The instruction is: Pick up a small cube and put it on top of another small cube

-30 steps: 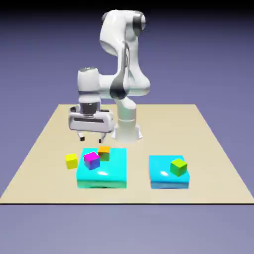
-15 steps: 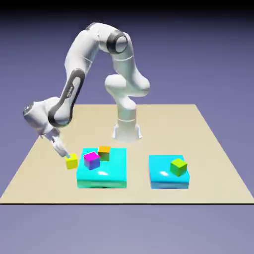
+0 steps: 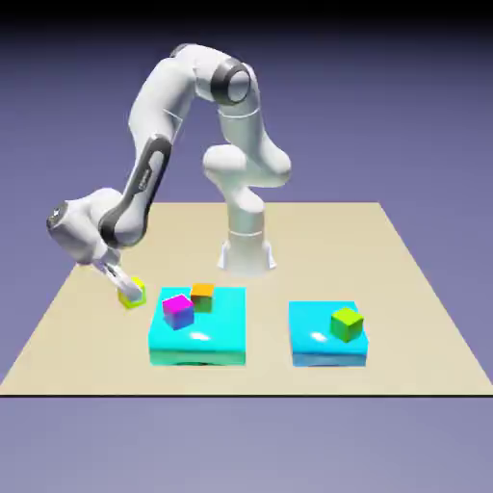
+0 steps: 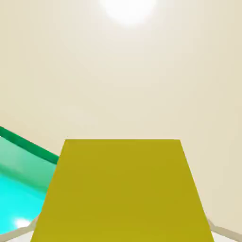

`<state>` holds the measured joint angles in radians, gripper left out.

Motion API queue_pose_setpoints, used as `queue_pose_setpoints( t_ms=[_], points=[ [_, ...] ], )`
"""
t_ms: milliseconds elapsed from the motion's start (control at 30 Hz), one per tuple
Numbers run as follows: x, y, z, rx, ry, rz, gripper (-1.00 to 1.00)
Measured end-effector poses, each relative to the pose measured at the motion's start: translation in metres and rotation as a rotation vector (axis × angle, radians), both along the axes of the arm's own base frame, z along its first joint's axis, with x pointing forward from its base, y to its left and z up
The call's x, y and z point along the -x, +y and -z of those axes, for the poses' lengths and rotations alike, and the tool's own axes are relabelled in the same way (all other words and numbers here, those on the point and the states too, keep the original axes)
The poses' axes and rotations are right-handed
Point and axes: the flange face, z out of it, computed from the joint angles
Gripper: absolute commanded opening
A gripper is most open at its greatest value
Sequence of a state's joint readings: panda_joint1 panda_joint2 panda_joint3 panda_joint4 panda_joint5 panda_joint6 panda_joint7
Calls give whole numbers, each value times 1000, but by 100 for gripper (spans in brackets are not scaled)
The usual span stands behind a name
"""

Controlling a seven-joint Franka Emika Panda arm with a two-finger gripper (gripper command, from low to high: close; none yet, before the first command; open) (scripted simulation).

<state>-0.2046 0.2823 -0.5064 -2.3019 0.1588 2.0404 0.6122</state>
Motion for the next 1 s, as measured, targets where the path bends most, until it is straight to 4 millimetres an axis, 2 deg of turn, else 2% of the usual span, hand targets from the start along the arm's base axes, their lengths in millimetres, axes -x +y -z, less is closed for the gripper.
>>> queue_pose_setpoints(
  t_ms=[233,333,500,667,733,867,900,967,1000],
  points=[
    [-41,72,-40,14,-39,-676,-100],
    [-56,109,-56,19,-40,-976,-100],
    [-73,165,-84,32,-17,-1458,-100],
    [-80,219,-111,57,46,-1921,-100],
    [-80,220,-111,57,47,-1927,-100],
    [-73,196,-56,58,48,-1922,-100],
    [-70,189,-49,57,48,-1913,100],
    [-68,180,-49,58,48,-1893,100],
    [-70,183,-62,60,50,-1888,100]
  ],
)
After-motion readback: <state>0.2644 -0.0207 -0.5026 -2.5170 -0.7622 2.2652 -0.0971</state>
